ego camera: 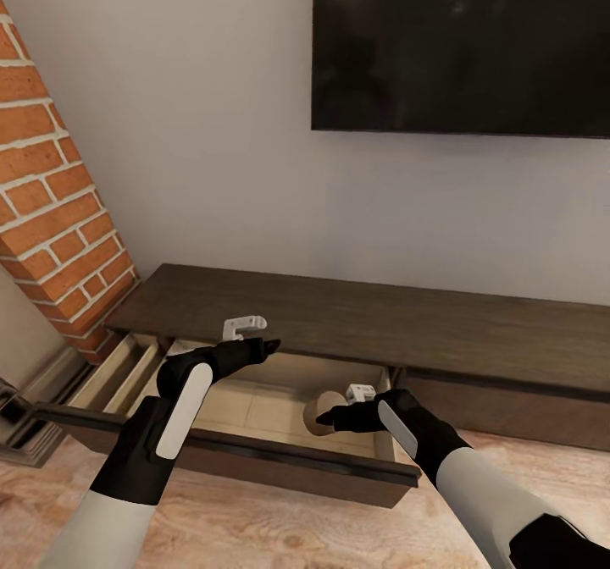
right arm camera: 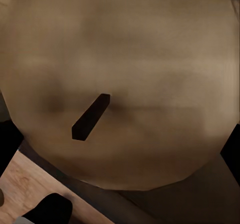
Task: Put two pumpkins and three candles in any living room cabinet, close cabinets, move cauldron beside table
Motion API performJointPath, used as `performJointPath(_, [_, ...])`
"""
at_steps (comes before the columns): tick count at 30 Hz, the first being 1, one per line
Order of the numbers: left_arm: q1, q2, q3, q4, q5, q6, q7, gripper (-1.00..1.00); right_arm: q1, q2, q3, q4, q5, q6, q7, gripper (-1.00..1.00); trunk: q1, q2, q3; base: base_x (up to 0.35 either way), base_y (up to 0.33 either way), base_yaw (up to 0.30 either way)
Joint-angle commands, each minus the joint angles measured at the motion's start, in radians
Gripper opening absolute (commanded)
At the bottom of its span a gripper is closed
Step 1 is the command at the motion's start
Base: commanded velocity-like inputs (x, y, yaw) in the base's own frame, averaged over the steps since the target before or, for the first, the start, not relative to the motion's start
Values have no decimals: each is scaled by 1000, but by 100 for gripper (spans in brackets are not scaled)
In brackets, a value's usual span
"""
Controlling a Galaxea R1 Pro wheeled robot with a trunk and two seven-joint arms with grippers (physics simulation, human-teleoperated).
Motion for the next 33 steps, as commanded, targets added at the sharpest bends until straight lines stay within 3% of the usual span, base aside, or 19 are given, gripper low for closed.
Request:
performJointPath(1, [-1, 0, 0, -1, 11, 3, 10, 100, -1, 0, 1, -1, 3, 3, 4, -100, 4, -8, -4, 0, 0, -12])
performJointPath(6, [-1, -1, 0, -1, 11, 3, 10, 100, -1, 0, 3, -1, 4, 3, 4, -100, 23, -43, -20, 0, 0, 4])
performJointPath(14, [-1, -1, 0, -1, 11, 3, 10, 100, -1, 0, 3, -1, 3, 3, 4, -100, 23, -43, -25, 0, 0, 144])
performJointPath(33, [-1, -1, 0, -1, 11, 3, 10, 100, -1, 0, 1, 0, 4, 3, 4, -100, 23, -43, -26, 76, 0, 5])
